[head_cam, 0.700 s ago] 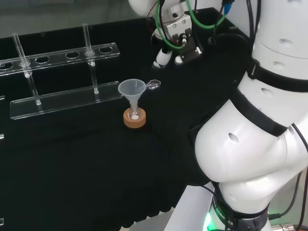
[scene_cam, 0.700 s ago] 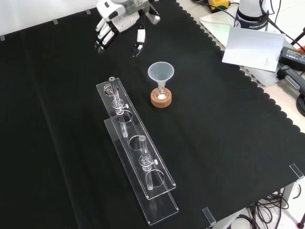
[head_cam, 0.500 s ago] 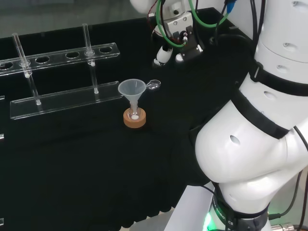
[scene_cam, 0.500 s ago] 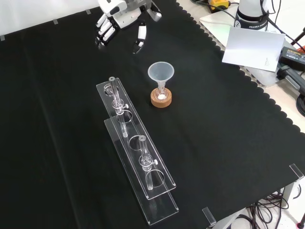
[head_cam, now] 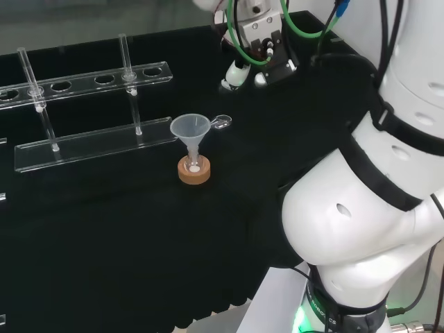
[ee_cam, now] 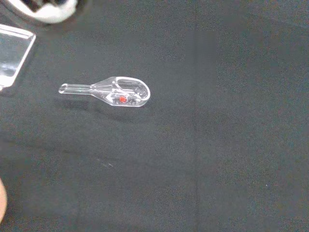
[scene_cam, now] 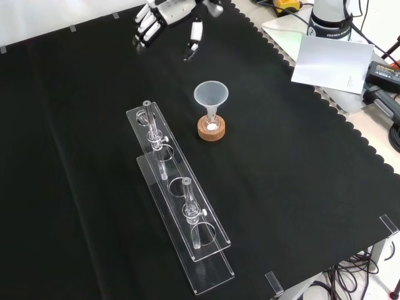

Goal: Remove the funnel from the round-bottom flask.

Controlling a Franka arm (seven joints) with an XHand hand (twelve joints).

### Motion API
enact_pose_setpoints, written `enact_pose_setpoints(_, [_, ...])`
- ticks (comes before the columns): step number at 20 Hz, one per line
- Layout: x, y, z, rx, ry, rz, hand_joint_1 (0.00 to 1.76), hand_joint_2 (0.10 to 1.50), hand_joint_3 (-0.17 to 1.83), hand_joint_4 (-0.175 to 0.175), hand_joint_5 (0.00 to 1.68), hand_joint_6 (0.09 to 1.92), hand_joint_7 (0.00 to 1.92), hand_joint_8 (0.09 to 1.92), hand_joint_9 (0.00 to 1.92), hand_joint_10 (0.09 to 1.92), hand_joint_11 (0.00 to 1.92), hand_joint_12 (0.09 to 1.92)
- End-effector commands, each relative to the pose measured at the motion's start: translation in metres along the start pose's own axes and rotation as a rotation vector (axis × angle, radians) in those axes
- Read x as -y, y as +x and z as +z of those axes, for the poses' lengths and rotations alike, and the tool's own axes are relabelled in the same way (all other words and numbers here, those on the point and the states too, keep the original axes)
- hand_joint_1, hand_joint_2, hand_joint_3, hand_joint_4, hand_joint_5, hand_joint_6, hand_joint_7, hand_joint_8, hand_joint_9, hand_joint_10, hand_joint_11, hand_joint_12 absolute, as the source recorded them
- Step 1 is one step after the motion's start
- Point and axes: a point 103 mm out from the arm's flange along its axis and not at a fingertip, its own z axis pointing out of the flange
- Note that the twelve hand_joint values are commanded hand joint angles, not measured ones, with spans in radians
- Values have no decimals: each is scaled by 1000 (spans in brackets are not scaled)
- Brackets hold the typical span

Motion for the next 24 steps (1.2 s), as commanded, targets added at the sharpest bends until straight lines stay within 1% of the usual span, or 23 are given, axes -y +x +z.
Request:
enact_pose_setpoints(1, [47,29,-13,-3,21,-3,690,628,441,-30,324,125,225,629,547,565,386,1315])
enact_pose_setpoints(3, [56,39,-15,-3,28,-9,676,626,438,-31,317,116,217,627,540,565,390,1321])
enact_pose_setpoints(7, [74,58,-16,-12,63,-28,656,631,417,-30,313,87,192,628,514,581,398,1339])
enact_pose_setpoints(13, [93,79,-15,-27,94,-56,646,630,402,-27,282,87,143,618,474,588,393,1352])
enact_pose_setpoints(20, [97,91,-7,-43,146,-99,627,633,347,-19,214,87,28,617,342,662,367,1398])
enact_pose_setpoints(24, [90,97,-1,-46,161,-119,615,634,320,-17,168,87,1,558,288,692,349,1420])
